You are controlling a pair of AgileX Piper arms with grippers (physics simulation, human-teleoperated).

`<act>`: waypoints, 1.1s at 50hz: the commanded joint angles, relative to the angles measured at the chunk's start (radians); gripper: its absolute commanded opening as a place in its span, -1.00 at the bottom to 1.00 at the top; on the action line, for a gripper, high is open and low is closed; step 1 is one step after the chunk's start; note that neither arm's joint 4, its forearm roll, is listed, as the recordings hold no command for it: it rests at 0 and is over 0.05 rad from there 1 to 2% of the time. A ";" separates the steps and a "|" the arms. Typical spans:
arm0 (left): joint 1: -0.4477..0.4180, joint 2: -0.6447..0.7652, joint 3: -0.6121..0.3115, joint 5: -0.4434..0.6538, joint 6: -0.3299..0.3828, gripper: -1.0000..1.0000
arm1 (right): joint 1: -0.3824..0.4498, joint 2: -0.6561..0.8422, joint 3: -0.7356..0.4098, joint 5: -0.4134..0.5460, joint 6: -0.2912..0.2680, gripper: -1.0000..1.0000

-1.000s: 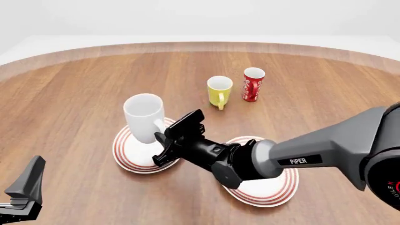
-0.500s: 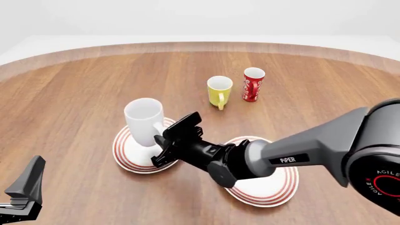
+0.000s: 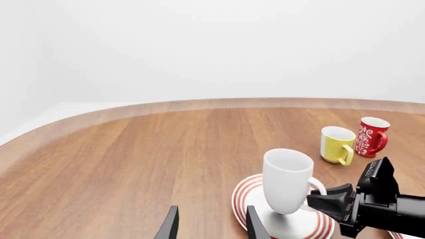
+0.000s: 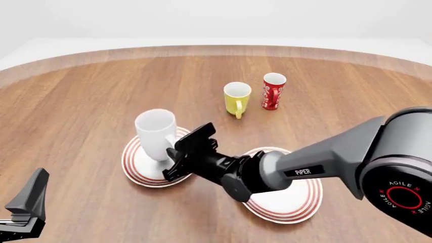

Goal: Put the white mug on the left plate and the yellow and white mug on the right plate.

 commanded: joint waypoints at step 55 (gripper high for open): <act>0.000 0.000 0.000 0.000 0.000 1.00 | -0.015 -0.038 0.011 0.012 -0.001 1.00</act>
